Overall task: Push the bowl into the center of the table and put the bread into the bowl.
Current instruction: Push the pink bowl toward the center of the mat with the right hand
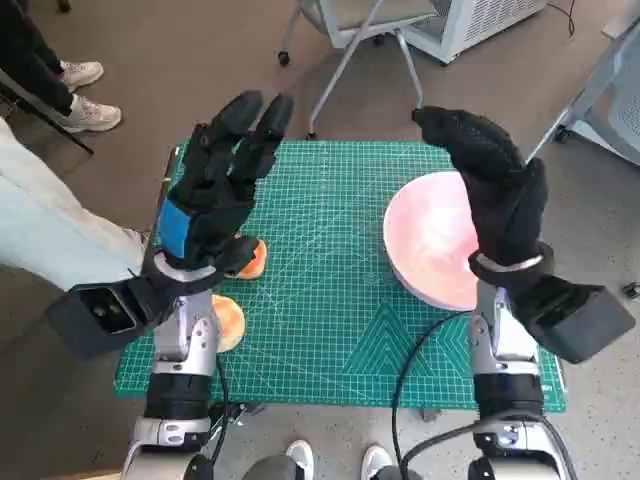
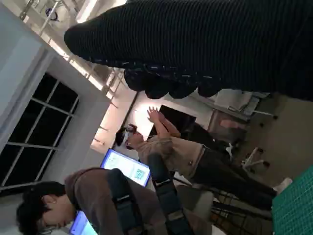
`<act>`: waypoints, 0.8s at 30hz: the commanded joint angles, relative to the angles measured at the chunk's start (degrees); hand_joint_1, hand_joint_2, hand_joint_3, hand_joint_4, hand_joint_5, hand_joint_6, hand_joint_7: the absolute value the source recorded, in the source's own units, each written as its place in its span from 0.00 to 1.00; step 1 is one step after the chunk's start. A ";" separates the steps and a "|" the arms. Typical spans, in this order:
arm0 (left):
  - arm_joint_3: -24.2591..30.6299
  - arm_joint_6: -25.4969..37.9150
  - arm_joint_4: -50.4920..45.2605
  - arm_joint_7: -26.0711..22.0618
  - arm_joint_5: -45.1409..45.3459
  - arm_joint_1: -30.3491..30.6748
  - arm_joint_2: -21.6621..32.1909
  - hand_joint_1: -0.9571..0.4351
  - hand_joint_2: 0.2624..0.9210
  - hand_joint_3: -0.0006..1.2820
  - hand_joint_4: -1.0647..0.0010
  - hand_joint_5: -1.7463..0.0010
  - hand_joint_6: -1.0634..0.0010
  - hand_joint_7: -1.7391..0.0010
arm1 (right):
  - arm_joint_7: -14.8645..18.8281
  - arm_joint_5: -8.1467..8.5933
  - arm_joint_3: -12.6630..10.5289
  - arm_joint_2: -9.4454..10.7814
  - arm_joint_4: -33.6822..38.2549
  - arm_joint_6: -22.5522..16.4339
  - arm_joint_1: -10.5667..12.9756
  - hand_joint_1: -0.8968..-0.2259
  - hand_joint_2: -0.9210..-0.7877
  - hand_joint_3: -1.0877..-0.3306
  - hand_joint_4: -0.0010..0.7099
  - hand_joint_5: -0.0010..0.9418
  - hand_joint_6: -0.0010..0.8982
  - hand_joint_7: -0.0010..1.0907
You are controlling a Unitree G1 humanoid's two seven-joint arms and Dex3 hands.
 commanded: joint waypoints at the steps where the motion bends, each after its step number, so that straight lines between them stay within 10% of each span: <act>1: -0.04 -1.72 -0.55 1.26 1.36 0.58 -0.72 0.55 1.00 0.24 0.86 0.96 1.00 0.69 | 0.50 -0.50 0.20 -0.02 0.01 0.60 1.48 0.32 0.00 0.41 0.23 0.00 0.00 0.56; 24: -0.74 -4.11 0.94 3.20 3.81 0.55 -0.98 0.59 1.00 0.28 0.84 0.95 1.00 0.67 | 0.78 0.12 -0.17 -0.72 -0.74 1.34 2.26 0.32 0.00 0.41 0.23 0.00 0.00 0.56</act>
